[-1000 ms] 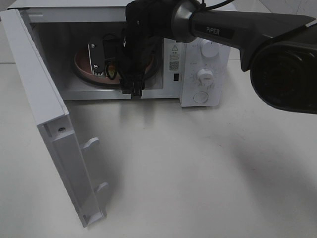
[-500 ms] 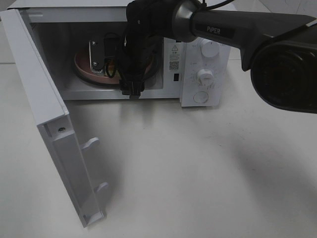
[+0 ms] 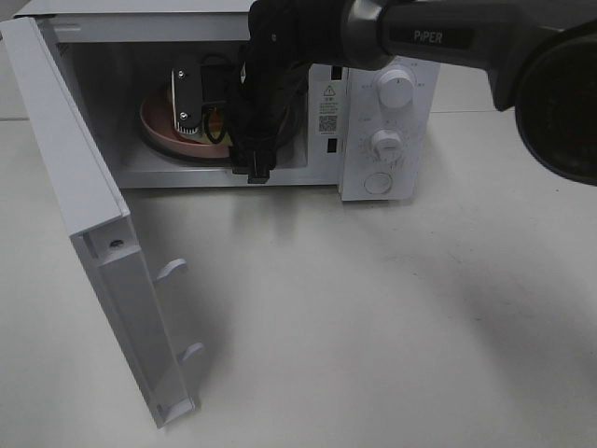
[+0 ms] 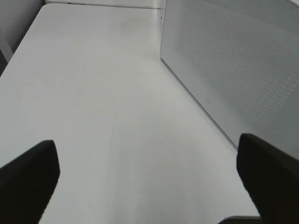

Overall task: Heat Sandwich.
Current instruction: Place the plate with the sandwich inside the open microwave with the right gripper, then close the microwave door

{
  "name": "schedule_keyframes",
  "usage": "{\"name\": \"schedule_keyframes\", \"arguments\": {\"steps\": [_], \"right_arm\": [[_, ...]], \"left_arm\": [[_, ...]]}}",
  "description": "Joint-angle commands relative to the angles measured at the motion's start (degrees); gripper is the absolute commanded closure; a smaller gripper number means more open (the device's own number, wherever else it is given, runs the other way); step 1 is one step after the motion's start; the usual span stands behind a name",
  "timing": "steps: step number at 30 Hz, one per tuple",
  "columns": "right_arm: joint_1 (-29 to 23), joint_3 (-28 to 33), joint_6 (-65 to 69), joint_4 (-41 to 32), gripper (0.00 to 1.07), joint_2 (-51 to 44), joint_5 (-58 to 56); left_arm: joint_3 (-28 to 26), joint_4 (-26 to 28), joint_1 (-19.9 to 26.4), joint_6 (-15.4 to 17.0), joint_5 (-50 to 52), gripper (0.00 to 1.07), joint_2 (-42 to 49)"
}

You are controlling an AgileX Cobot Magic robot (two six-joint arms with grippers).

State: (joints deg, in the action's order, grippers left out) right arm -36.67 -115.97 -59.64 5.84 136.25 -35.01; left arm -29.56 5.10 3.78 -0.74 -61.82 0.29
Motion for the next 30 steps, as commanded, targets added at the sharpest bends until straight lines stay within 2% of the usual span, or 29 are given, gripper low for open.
{"name": "schedule_keyframes", "arguments": {"steps": [1,9,22,30], "right_arm": [[-0.1,4.0,0.3,0.2,0.31,-2.5,3.0],[-1.0,10.8,0.4,1.5,0.31,-6.2,8.0],[-2.0,27.1,0.4,3.1,0.31,-16.8,16.2],[-2.0,35.5,0.9,3.1,0.31,-23.0,17.4]], "left_arm": [[0.1,0.3,0.1,-0.1,0.6,0.09,1.1],[0.1,0.3,0.1,-0.1,0.6,0.09,1.1],[0.1,0.3,0.1,-0.1,0.6,0.09,1.1],[0.1,0.3,0.1,-0.1,0.6,0.09,1.1]]}}
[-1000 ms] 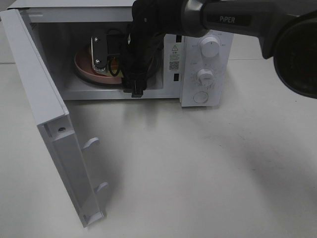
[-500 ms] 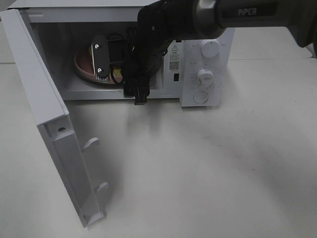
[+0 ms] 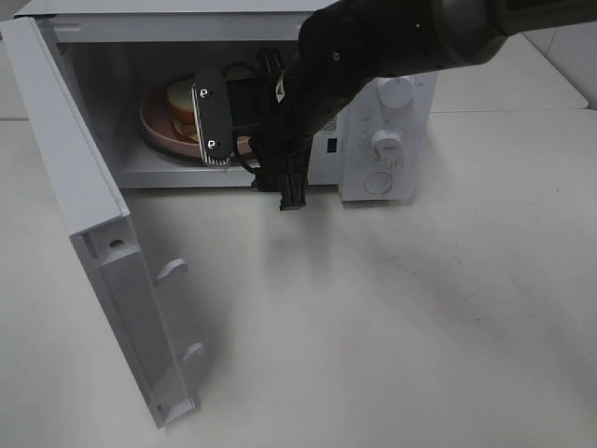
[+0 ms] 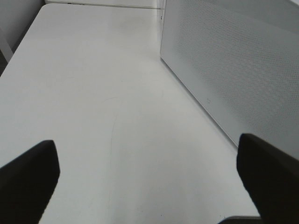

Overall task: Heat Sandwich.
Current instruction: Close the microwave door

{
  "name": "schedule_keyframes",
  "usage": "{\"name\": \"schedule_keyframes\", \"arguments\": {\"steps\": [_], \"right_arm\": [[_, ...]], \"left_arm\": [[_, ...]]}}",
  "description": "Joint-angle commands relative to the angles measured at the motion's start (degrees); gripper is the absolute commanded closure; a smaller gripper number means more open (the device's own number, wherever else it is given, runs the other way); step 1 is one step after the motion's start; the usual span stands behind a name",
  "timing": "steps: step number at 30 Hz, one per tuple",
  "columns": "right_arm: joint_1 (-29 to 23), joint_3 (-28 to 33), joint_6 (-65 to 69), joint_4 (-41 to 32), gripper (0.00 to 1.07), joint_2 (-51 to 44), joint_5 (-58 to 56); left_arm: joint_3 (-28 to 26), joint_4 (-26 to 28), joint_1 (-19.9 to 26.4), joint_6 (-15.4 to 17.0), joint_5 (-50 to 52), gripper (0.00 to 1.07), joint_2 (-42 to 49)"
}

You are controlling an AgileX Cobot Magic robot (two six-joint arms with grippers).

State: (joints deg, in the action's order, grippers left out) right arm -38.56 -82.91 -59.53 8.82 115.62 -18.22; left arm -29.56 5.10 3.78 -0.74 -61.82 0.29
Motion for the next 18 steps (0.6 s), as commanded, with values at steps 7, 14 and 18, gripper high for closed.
{"name": "schedule_keyframes", "arguments": {"steps": [7,14,18], "right_arm": [[-0.2,7.8,2.7,0.1,0.31,-6.9,0.6],[-0.2,15.5,7.3,0.1,0.32,-14.4,0.7],[-0.2,19.6,9.6,0.1,0.32,-18.7,0.6]], "left_arm": [[0.1,0.3,0.1,-0.1,0.6,0.09,1.1],[0.1,0.3,0.1,-0.1,0.6,0.09,1.1],[0.1,0.3,0.1,-0.1,0.6,0.09,1.1]]}}
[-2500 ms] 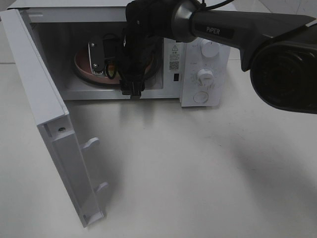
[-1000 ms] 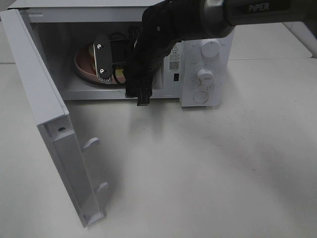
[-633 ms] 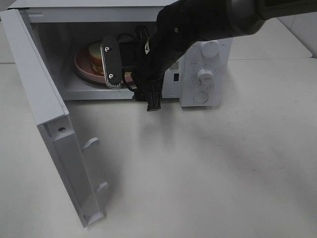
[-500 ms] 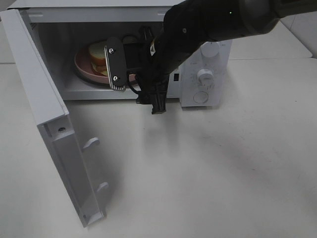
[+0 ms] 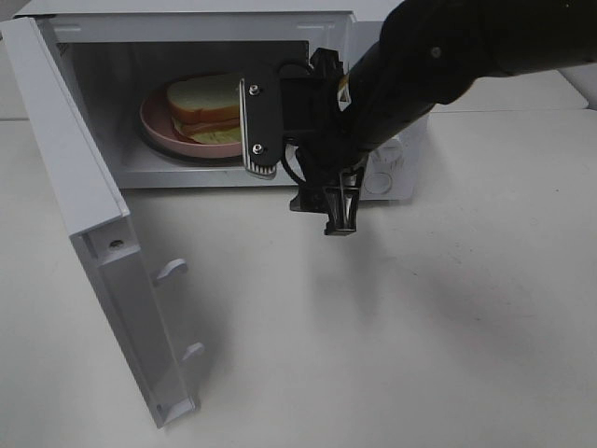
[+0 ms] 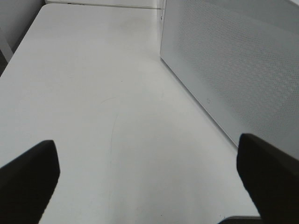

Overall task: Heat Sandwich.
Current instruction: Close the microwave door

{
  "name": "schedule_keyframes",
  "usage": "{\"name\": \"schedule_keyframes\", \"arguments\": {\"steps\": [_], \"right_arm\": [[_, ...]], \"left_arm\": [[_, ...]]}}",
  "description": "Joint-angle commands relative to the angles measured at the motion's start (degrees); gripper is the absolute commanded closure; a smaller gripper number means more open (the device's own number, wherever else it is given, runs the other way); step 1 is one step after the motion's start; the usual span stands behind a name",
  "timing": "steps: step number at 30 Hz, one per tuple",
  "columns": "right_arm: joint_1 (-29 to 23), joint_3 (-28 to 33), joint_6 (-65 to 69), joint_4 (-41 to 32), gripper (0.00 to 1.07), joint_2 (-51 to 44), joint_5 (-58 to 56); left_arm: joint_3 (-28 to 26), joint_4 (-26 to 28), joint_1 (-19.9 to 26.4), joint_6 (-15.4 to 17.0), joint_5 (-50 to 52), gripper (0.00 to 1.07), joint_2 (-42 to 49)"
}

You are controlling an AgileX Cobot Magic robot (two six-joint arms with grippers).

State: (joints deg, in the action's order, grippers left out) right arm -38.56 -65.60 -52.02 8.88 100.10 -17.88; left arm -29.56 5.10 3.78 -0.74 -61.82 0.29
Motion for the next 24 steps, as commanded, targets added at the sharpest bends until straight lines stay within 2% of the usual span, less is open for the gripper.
{"name": "schedule_keyframes", "arguments": {"steps": [1,10,18,24], "right_arm": [[-0.2,3.4,2.6,0.1,0.32,-4.3,0.2],[-0.2,11.7,7.7,-0.1,0.32,-13.0,0.0],[-0.2,20.2,18.0,-0.1,0.32,-23.2,-0.9],[-0.2,23.4,22.9,-0.1,0.32,-28.8,-4.4]], "left_arm": [[0.1,0.3,0.1,-0.1,0.6,0.09,1.1],[0.1,0.3,0.1,-0.1,0.6,0.09,1.1],[0.1,0.3,0.1,-0.1,0.6,0.09,1.1],[0.1,0.3,0.1,-0.1,0.6,0.09,1.1]]}}
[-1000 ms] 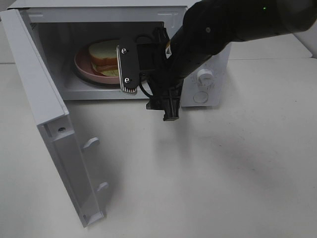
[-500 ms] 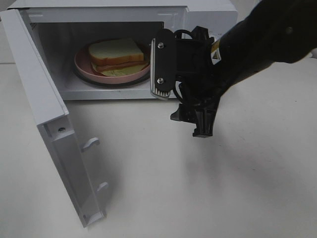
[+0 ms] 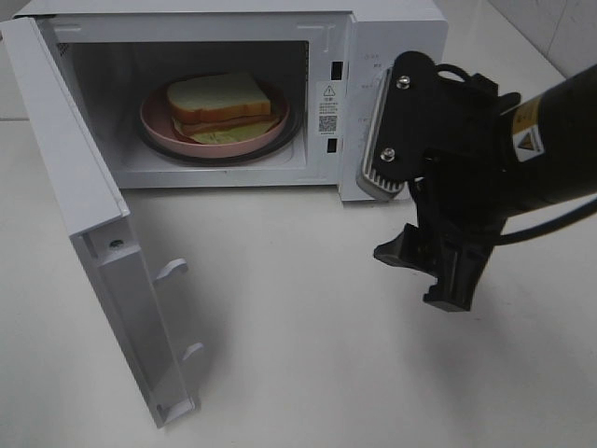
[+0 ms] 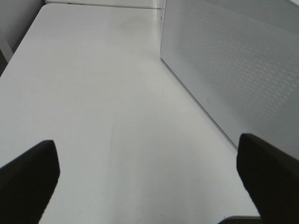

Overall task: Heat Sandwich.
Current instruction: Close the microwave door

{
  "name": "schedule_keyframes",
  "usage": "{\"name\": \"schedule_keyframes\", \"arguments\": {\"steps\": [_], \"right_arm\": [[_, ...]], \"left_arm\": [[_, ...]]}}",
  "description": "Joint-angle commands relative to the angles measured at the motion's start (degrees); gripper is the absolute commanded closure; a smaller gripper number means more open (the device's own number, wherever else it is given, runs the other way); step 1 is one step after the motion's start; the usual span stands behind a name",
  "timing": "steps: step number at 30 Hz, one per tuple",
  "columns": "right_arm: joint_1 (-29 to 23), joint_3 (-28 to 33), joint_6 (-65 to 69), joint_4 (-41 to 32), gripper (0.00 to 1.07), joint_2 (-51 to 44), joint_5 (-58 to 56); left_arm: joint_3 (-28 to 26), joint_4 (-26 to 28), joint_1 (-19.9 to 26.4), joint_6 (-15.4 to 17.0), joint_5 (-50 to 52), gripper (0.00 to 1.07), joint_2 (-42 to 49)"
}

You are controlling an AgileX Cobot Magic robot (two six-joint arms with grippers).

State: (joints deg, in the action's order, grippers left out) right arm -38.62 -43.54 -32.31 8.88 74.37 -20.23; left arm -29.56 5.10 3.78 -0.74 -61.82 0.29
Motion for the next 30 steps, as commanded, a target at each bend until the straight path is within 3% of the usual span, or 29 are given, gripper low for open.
{"name": "schedule_keyframes", "arguments": {"steps": [1,12,30], "right_arm": [[-0.2,2.3,6.0,-0.1,0.32,-5.2,-3.9],[-0.2,3.3,24.8,-0.1,0.32,-18.2,-17.1],[-0.2,3.3,30.0,-0.2,0.32,-35.5,-39.7]], "left_arm": [[0.1,0.3,0.1,-0.1,0.6,0.09,1.1],[0.1,0.3,0.1,-0.1,0.6,0.09,1.1],[0.1,0.3,0.1,-0.1,0.6,0.09,1.1]]}}
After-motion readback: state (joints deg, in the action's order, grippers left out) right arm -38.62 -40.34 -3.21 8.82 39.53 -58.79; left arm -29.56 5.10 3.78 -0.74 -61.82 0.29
